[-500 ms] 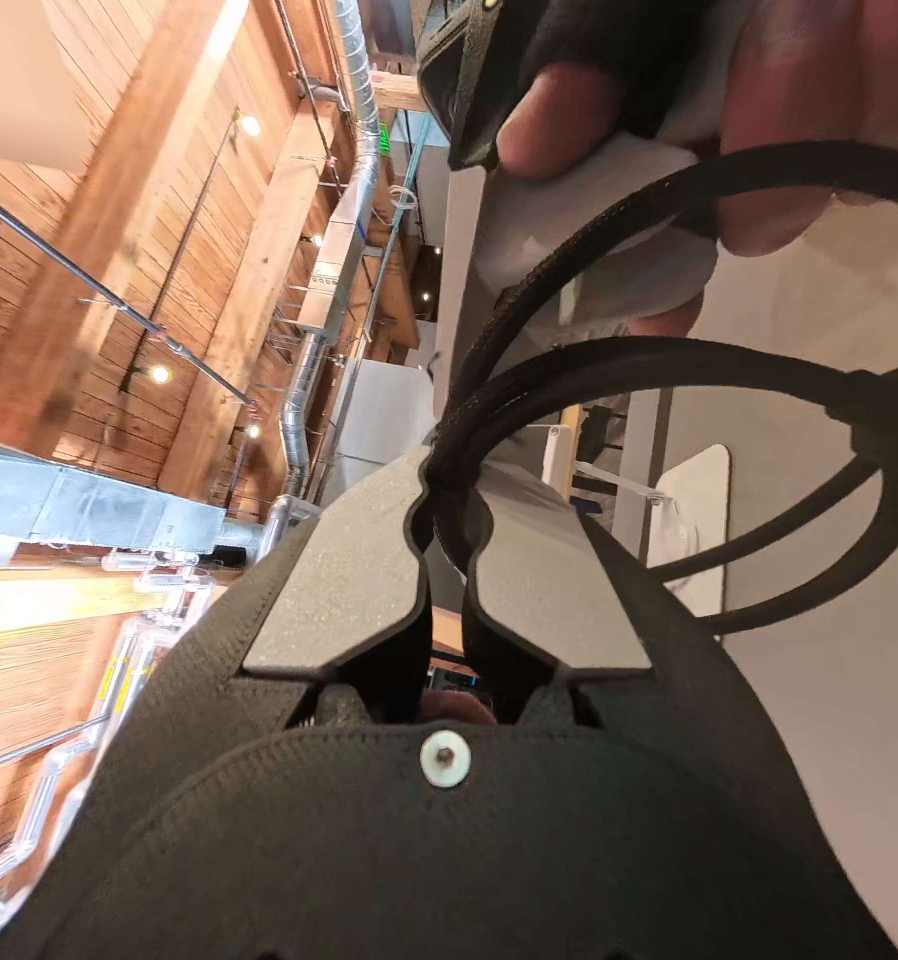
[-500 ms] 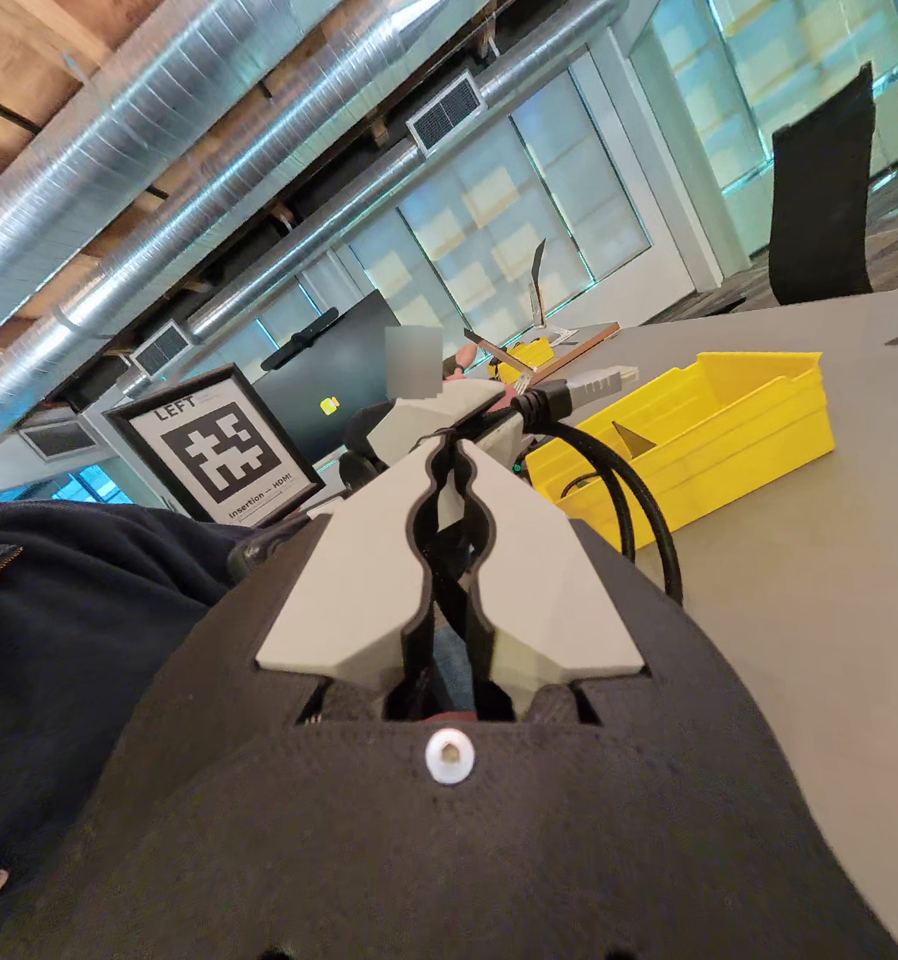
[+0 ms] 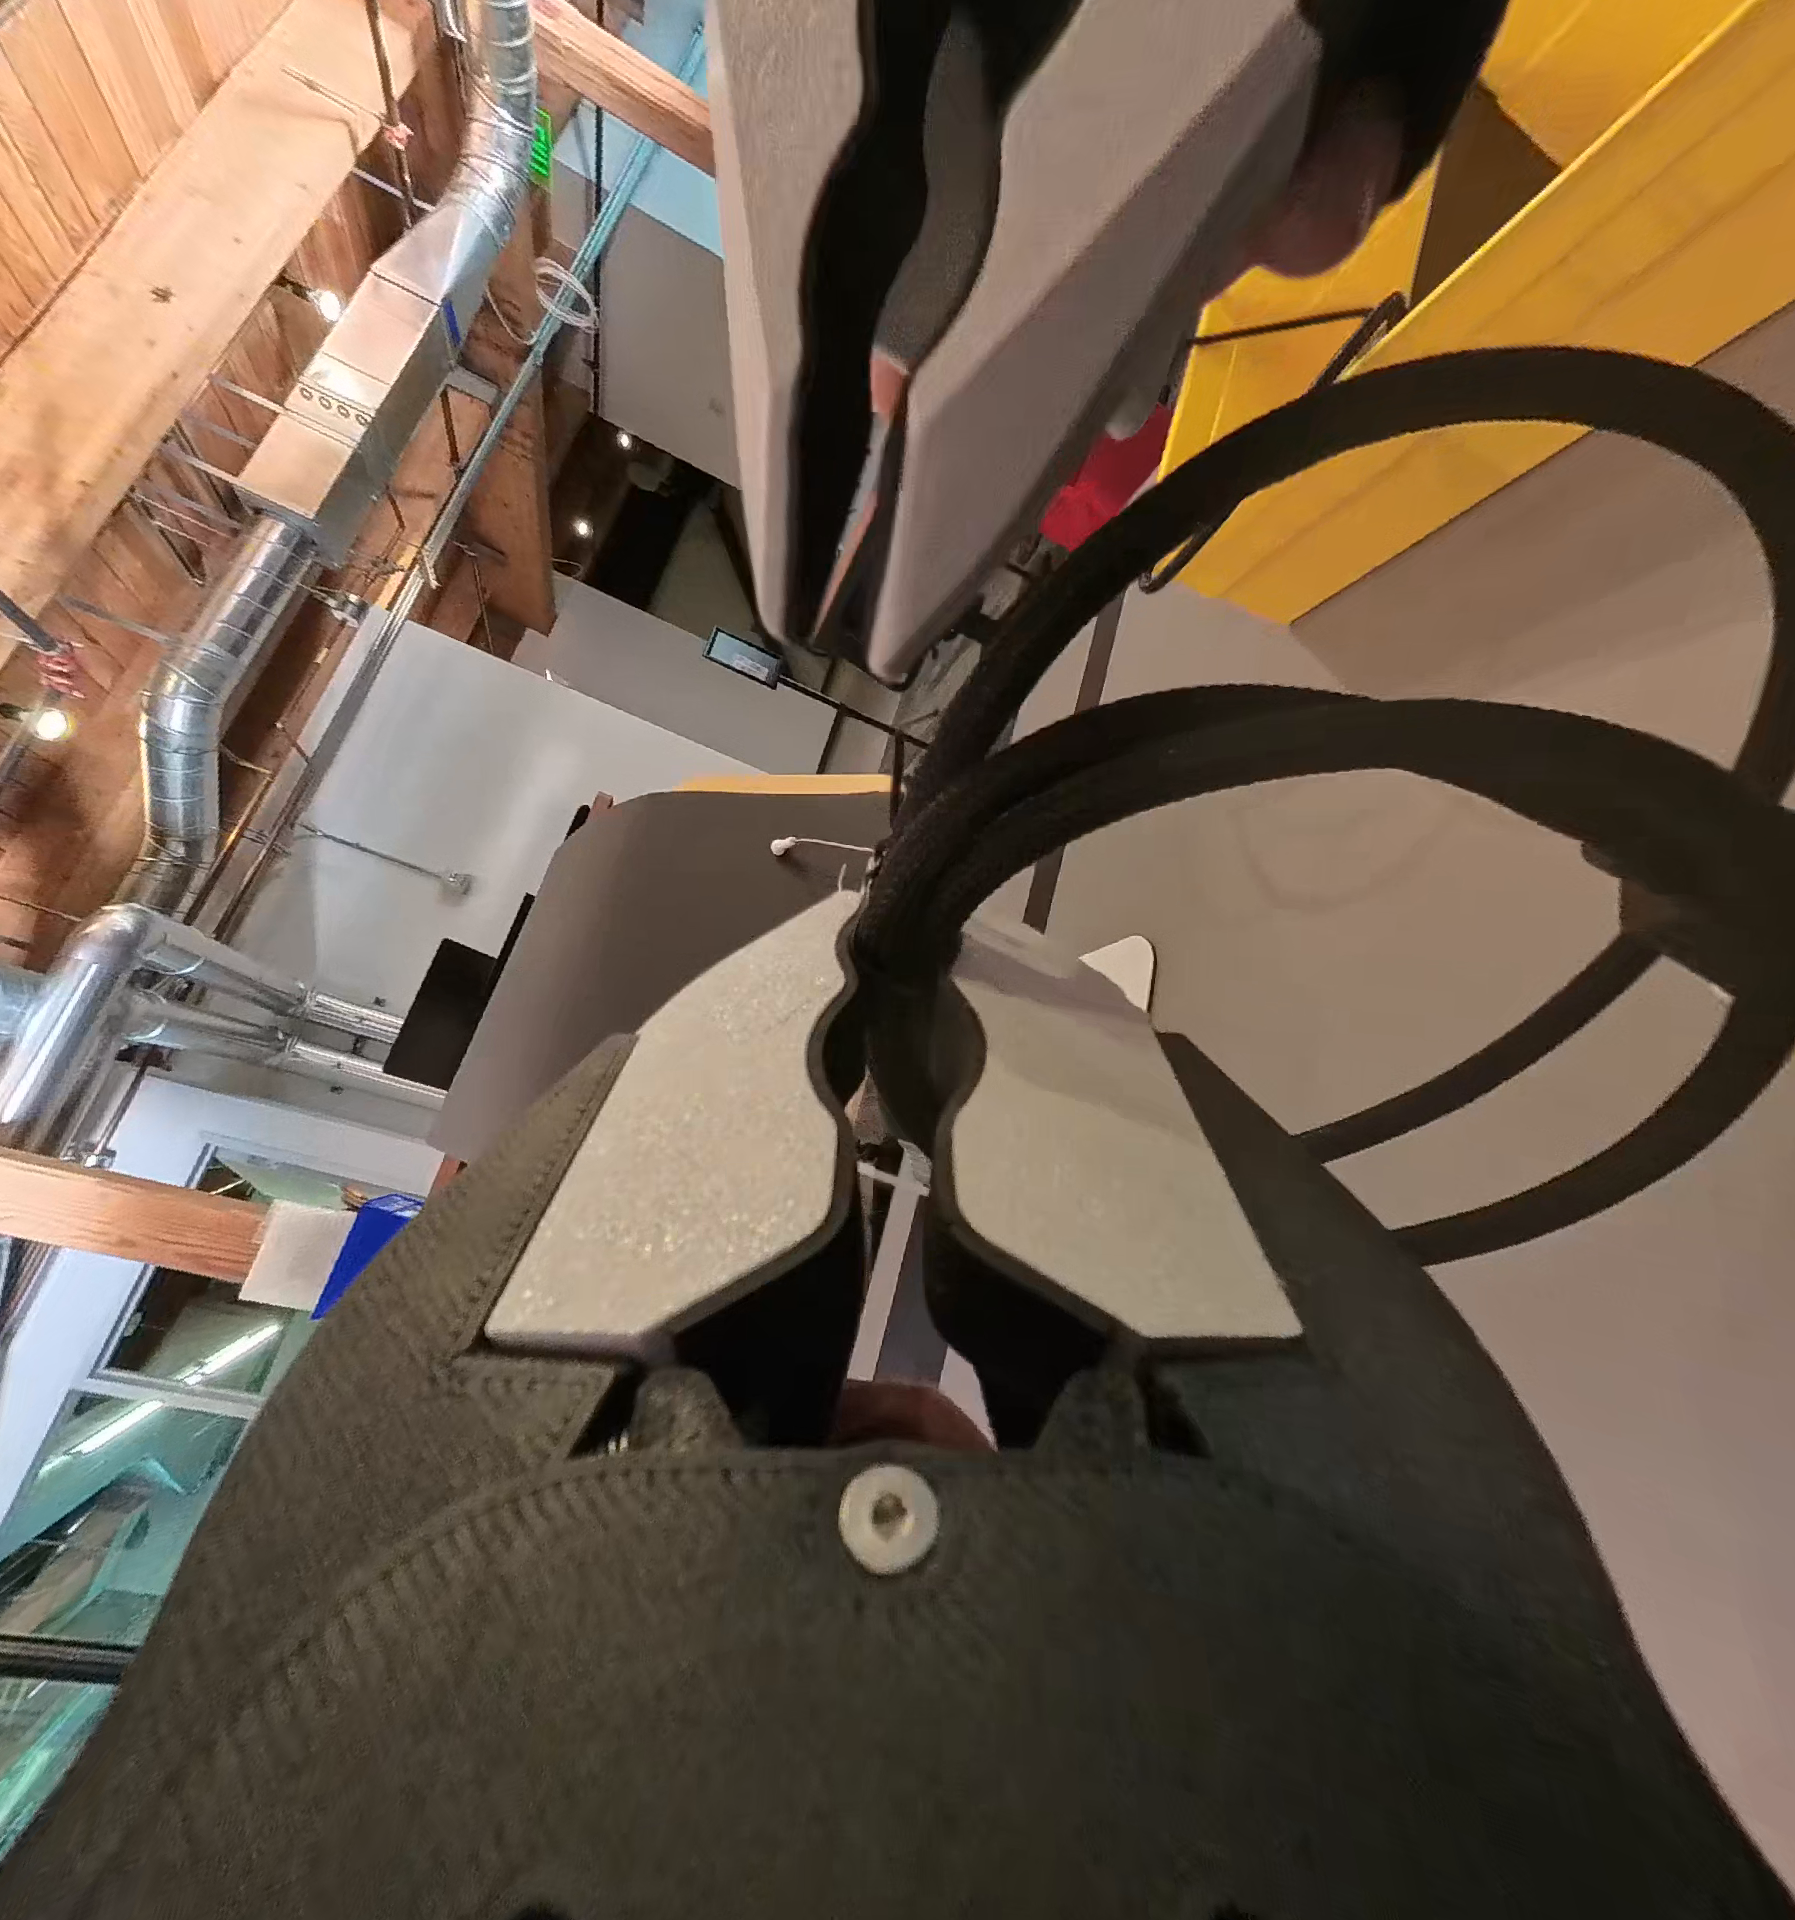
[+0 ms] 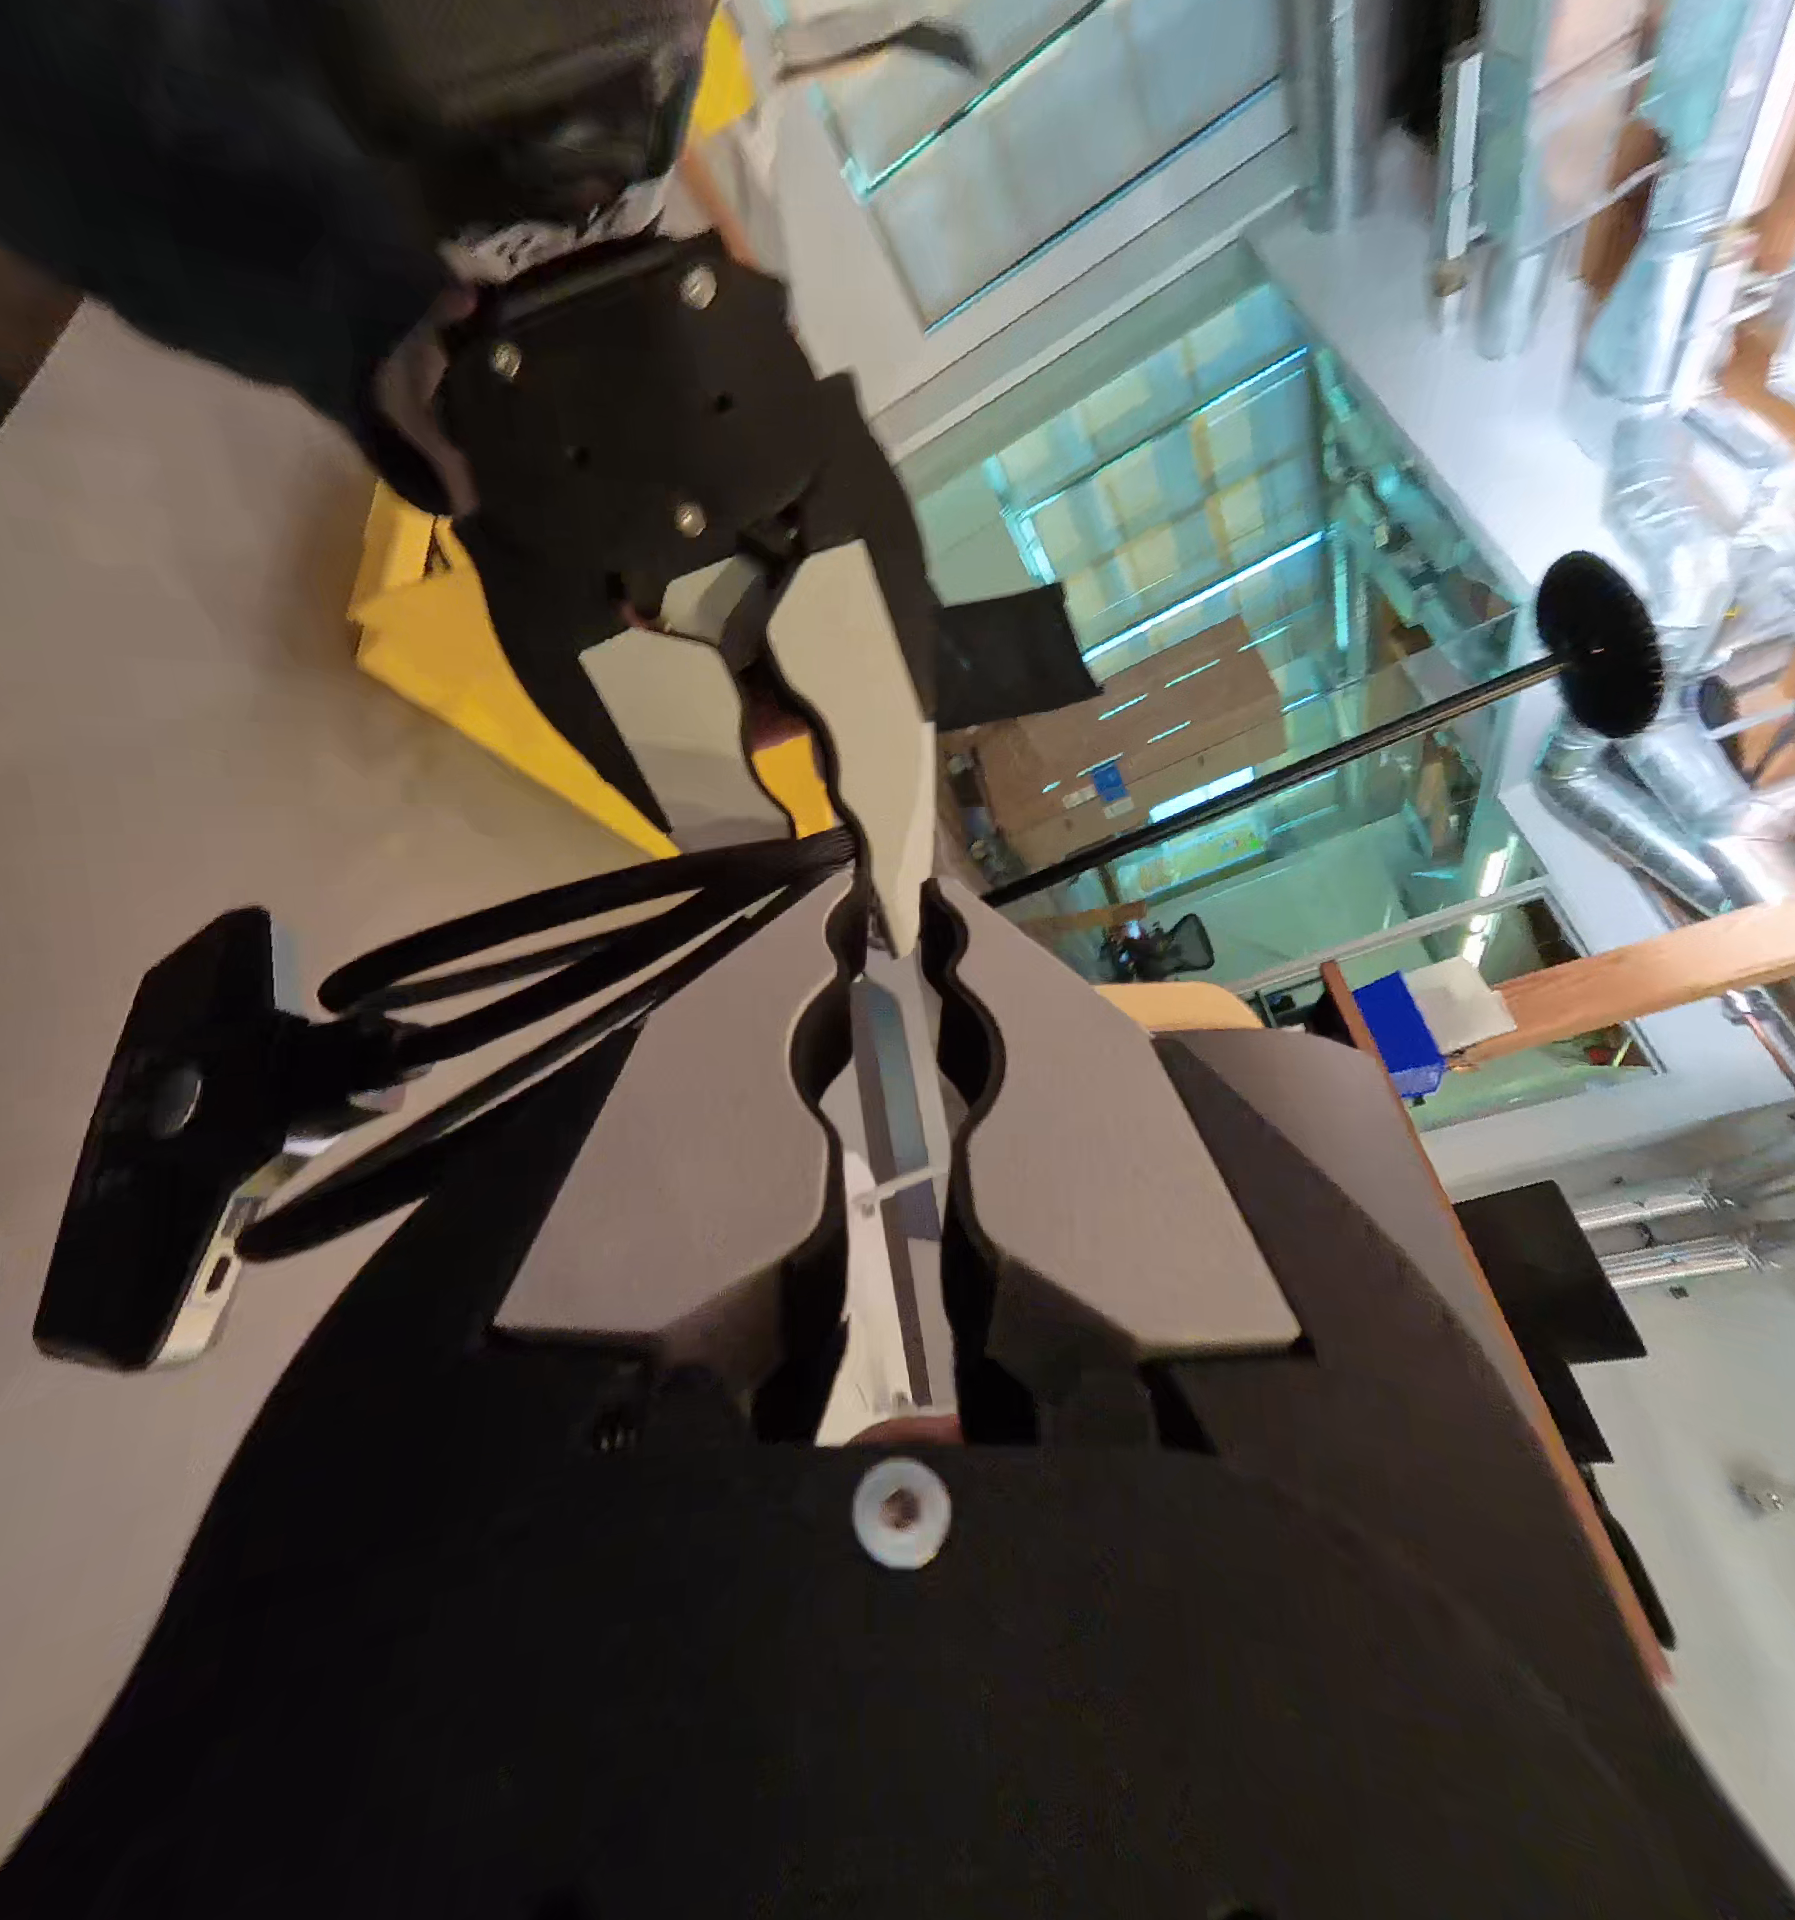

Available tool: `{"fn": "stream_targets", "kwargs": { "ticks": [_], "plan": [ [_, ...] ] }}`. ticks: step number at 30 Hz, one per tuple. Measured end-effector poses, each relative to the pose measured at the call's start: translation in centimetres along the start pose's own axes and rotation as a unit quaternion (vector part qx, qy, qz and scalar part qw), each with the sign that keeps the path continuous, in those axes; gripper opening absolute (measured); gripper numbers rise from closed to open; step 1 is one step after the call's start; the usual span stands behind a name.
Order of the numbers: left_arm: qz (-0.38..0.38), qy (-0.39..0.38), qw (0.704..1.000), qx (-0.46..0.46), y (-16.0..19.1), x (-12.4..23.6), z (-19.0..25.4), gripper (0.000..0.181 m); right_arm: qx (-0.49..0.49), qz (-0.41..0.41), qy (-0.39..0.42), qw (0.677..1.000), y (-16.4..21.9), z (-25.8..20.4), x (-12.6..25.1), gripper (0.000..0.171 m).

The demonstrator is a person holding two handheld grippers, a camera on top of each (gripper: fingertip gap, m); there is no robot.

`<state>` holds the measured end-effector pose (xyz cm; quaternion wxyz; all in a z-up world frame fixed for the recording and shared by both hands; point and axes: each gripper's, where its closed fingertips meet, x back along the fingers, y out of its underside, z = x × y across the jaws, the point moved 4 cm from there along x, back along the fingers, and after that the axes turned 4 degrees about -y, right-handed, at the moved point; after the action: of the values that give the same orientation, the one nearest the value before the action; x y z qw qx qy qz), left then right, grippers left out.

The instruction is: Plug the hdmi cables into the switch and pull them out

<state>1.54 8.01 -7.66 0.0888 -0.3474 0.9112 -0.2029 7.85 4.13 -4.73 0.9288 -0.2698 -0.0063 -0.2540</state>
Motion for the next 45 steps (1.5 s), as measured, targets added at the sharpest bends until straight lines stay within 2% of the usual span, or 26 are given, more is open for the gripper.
{"fn": "stream_targets", "kwargs": {
  "ticks": [4, 15, 17, 19, 22, 24, 27, 30, 33, 41, 43, 45],
  "plan": [
    [-0.003, 0.004, 1.000, -0.003, -0.1, 0.0, 0.1, 0.007, 0.036, -0.056, -0.018, 0.998, 1.1, -0.3, -1.3, 0.003],
    [-0.004, 0.010, 1.000, -0.004, 0.0, -0.1, 0.3, 0.006, 0.098, -0.073, -0.009, 0.992, 2.0, -1.2, -2.0, 0.000],
    [-0.004, 0.010, 1.000, -0.005, 0.0, 0.0, 0.3, 0.007, 0.047, -0.065, -0.018, 0.997, 2.0, -1.1, -2.0, 0.000],
    [-0.006, 0.001, 1.000, -0.024, 0.0, 0.0, 0.3, 0.006, -0.052, -0.033, -0.037, 0.997, 1.6, -0.6, -1.7, 0.000],
    [-0.013, -0.016, 0.996, -0.092, -0.3, 0.0, 0.6, 0.006, -0.181, 0.002, -0.069, 0.981, 1.4, -0.1, -1.4, 0.000],
    [-0.011, -0.019, 0.994, -0.107, -0.4, 0.0, 0.8, 0.006, -0.274, 0.028, -0.098, 0.956, 1.6, 0.1, -1.4, 0.000],
    [-0.004, -0.034, 0.991, -0.130, -0.7, 0.2, 0.7, 0.006, -0.412, 0.083, -0.136, 0.897, 2.1, 0.6, -1.3, 0.000],
    [0.006, -0.034, 0.989, -0.147, -0.9, 0.4, 0.8, 0.006, -0.480, 0.109, -0.162, 0.855, 2.7, 0.4, -1.6, 0.000],
    [0.015, -0.028, 0.991, -0.133, -0.9, 0.4, 1.0, 0.006, -0.522, 0.132, -0.187, 0.821, 3.3, 0.1, -1.7, 0.000],
    [0.048, -0.012, 0.999, -0.024, -1.2, 0.5, 0.7, 0.006, -0.554, 0.199, -0.199, 0.783, 3.5, -0.1, -1.4, 0.000],
    [0.057, -0.008, 0.998, 0.015, -1.3, 0.6, 0.5, 0.006, -0.556, 0.214, -0.200, 0.778, 3.6, -0.4, -1.4, 0.000],
    [0.066, -0.003, 0.997, 0.045, -1.3, 0.6, 0.4, 0.006, -0.533, 0.230, -0.182, 0.794, 3.3, -0.4, -1.1, 0.000]
  ]
}}
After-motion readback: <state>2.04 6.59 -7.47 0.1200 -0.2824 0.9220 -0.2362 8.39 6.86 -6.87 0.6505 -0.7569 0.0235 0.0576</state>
